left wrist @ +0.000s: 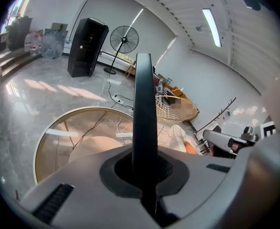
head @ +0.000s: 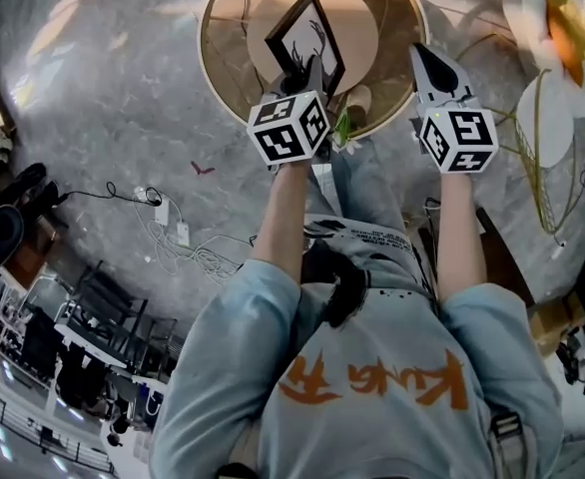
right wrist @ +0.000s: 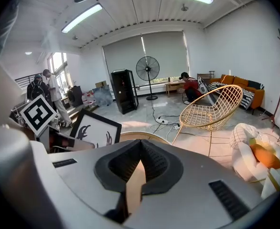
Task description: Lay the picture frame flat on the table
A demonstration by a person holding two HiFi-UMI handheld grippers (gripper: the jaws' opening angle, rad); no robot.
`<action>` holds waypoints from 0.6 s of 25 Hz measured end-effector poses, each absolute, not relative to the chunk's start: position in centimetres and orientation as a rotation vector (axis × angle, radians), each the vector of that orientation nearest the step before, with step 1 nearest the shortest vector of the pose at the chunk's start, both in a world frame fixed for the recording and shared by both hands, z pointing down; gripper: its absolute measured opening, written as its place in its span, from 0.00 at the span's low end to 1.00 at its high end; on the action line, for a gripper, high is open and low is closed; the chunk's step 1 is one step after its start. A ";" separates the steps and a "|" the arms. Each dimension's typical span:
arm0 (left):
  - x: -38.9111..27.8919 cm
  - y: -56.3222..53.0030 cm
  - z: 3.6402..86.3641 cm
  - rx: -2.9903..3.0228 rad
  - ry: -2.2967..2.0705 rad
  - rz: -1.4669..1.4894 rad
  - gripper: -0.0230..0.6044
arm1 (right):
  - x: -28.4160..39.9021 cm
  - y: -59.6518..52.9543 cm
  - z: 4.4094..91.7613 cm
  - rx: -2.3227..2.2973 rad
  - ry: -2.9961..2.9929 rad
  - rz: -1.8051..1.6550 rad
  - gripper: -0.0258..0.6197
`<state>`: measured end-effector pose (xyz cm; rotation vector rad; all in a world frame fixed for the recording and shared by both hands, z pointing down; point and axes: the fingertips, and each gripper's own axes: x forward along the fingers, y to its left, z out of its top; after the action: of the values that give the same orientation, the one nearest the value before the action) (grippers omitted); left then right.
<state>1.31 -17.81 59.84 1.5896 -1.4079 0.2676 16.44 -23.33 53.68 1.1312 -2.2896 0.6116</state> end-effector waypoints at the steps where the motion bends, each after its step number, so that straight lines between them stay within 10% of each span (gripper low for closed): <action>1: 1.7 -17.9 60.5 1.584 -1.395 0.267 0.08 | 16.6 -23.3 54.1 1.122 -2.285 0.613 0.04; 15: 4.2 -20.5 69.6 1.474 -1.219 0.127 0.08 | 16.3 -24.3 61.8 1.003 -2.238 0.644 0.04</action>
<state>4.18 -20.50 69.62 1.4738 -1.2185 0.1274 16.29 -24.33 61.80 1.0025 -2.2379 0.6445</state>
